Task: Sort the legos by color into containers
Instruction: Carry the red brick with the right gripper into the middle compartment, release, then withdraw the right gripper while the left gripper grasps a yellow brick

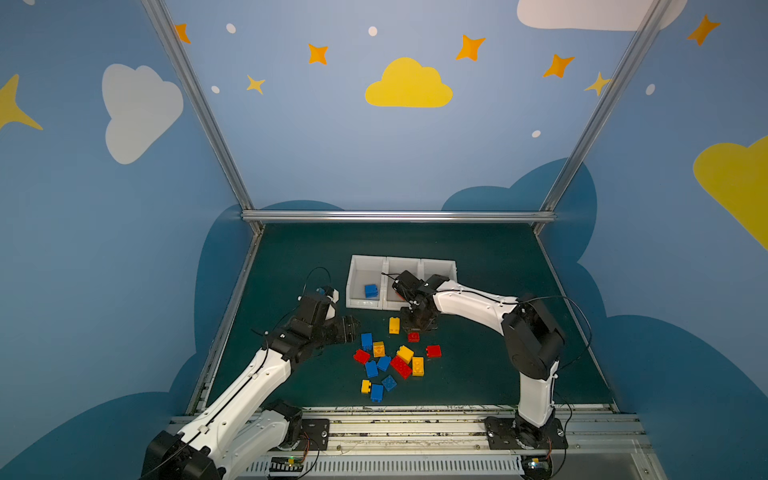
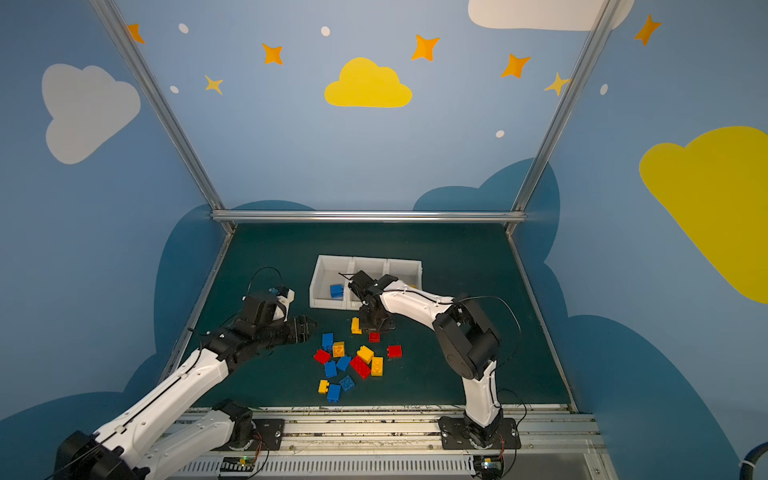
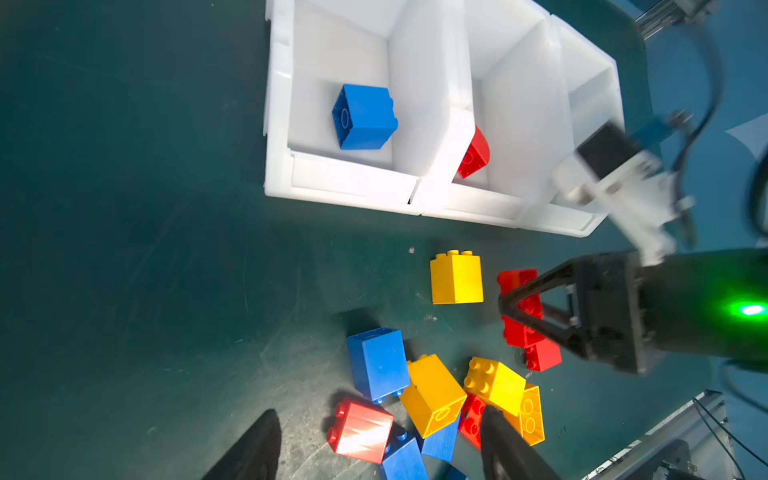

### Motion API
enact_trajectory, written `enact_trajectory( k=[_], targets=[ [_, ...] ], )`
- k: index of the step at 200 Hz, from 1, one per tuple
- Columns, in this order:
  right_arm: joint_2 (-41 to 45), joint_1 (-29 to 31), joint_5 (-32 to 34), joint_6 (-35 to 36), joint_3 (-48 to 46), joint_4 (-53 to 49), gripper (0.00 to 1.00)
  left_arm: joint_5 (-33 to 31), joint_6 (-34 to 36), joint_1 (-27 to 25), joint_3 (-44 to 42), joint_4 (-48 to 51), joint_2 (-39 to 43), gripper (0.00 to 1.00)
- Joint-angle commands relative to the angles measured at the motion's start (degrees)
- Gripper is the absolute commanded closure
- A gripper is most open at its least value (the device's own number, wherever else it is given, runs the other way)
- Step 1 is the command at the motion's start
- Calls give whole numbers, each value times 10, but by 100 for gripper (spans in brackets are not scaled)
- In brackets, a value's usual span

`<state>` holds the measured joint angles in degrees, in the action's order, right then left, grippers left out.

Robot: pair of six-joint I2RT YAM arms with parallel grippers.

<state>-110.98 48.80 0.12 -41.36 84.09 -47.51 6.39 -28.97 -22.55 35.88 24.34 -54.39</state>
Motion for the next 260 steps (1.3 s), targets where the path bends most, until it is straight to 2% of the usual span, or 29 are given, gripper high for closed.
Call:
enact_trajectory(
  k=[1,64,106,139,165,183,260],
  targets=[
    [-4,-1,30,57,83,-56,74,-7,-2,0,-2,-3,10,24],
    [-123,-54,47,144,323,-145,74,12,-18,-2,-15,-10,13,24],
    [-188,-83,70,172,405,-181,72,13,-20,-3,-15,-1,26,24],
    [-201,-93,72,175,411,-187,68,14,-20,-6,-17,7,32,24],
    [-197,-92,70,173,403,-185,51,15,-24,-6,-23,7,37,24],
    [-193,-92,69,172,404,-183,45,16,-25,-8,-23,9,40,24],
    [-144,-88,51,172,403,-180,43,12,-28,-25,-22,18,43,24]
  ],
)
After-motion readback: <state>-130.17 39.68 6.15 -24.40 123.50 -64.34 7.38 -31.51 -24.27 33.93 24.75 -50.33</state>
